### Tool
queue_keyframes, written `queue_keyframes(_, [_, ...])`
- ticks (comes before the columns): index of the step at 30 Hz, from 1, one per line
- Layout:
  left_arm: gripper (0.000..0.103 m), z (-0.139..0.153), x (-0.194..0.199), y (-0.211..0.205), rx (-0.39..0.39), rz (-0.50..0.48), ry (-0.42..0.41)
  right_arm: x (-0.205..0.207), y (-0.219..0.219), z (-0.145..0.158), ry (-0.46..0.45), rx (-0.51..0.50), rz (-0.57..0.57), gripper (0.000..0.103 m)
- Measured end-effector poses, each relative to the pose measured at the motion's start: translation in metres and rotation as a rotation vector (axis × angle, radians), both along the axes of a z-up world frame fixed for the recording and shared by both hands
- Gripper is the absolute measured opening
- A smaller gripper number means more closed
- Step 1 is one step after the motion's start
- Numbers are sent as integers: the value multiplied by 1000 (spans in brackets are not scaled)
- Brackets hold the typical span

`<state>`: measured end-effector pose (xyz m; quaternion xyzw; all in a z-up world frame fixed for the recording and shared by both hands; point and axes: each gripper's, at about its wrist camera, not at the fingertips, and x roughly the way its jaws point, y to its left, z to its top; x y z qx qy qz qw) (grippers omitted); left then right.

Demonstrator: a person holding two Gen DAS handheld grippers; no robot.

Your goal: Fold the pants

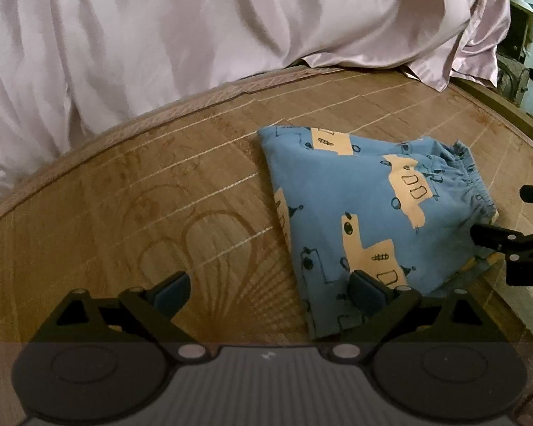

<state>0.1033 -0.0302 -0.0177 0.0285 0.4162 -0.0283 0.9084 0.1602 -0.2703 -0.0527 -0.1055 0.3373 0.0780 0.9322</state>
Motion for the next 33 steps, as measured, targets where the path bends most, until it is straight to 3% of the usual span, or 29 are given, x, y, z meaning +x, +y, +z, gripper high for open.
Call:
queue_keyframes(6, [101, 4, 0, 7, -59, 21, 25, 0, -1, 6, 2, 12, -12, 102])
queue_keyframes(13, [102, 5, -1, 8, -76, 24, 4, 2, -4, 6, 12, 9, -11, 102])
queue_keyframes(17, [103, 9, -6, 15, -163, 51, -50, 8, -3, 9, 11, 11, 33, 102])
queue_keyframes(23, [103, 3, -3, 23, -274, 66, -46, 42, 0, 22, 25, 11, 142, 102])
queue_keyframes(29, [103, -6, 0, 24, -303, 28, -36, 88, 0, 27, 66, 70, 172, 102])
queue_keyframes(33, [103, -13, 2, 23, -294, 64, -49, 125, -2, 13, 162, 176, 178, 102])
